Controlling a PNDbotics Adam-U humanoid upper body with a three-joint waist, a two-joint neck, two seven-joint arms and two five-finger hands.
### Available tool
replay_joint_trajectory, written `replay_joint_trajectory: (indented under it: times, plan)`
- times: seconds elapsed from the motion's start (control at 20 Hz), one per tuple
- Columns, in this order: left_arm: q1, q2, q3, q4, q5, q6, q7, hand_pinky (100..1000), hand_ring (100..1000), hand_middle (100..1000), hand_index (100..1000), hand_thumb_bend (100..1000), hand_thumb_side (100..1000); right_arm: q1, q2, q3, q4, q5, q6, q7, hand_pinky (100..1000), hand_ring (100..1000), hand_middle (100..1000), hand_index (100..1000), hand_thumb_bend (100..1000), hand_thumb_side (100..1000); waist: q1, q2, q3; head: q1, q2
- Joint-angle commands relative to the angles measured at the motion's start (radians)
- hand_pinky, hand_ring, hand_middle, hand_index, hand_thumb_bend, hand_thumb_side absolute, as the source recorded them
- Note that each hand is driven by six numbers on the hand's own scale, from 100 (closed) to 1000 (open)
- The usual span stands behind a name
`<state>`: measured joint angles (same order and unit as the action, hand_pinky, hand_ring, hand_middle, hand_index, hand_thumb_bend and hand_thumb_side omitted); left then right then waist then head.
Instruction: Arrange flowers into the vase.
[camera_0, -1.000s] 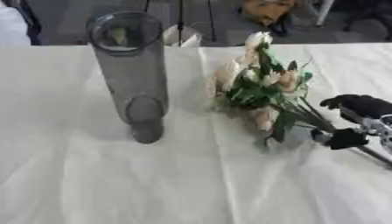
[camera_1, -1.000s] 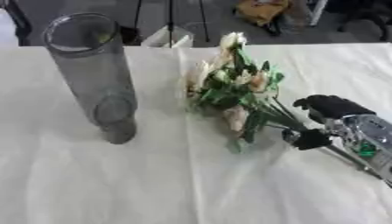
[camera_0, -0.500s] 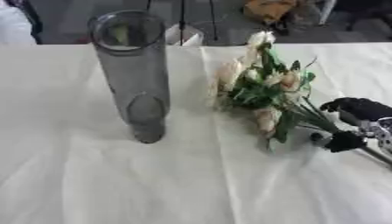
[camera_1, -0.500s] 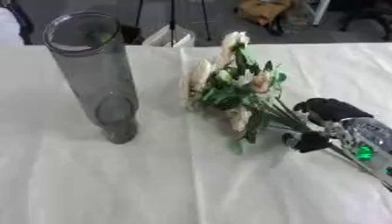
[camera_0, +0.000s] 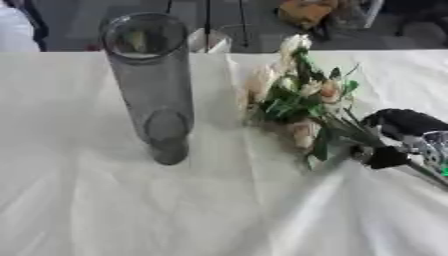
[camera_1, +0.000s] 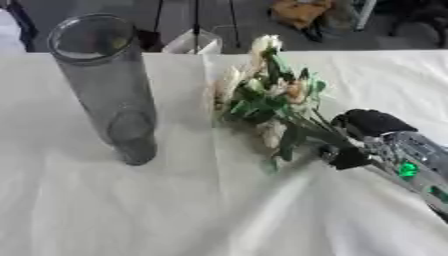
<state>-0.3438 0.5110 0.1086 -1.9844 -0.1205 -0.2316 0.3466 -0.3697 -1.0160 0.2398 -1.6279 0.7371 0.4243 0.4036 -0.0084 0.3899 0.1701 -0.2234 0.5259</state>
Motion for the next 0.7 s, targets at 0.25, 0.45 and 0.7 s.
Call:
replay_joint_trajectory:
  times: [0.25,0.45,0.7]
  plan:
    - [-0.011,0.016,0.003,-0.016,0.001,0.0,-0.008,772,868,874,947,100,995,0.002,-0.019,-0.005,-0.015,-0.016,-0.009,-0.05,528,537,557,711,100,535,0.011,0.005,0.001,0.0,-0.008]
    - [-0.011,0.015,0.003,-0.016,0.002,-0.001,-0.01,772,868,875,947,100,997,0.017,-0.023,-0.015,-0.054,-0.064,-0.028,-0.071,420,470,487,649,100,493,0.011,0.006,0.0,0.003,-0.011]
    - [-0.013,0.015,-0.001,-0.016,0.003,-0.001,-0.02,772,868,874,948,100,999,0.014,-0.026,-0.016,-0.052,-0.117,-0.023,-0.079,393,450,462,626,100,424,0.009,0.006,0.001,0.001,-0.015]
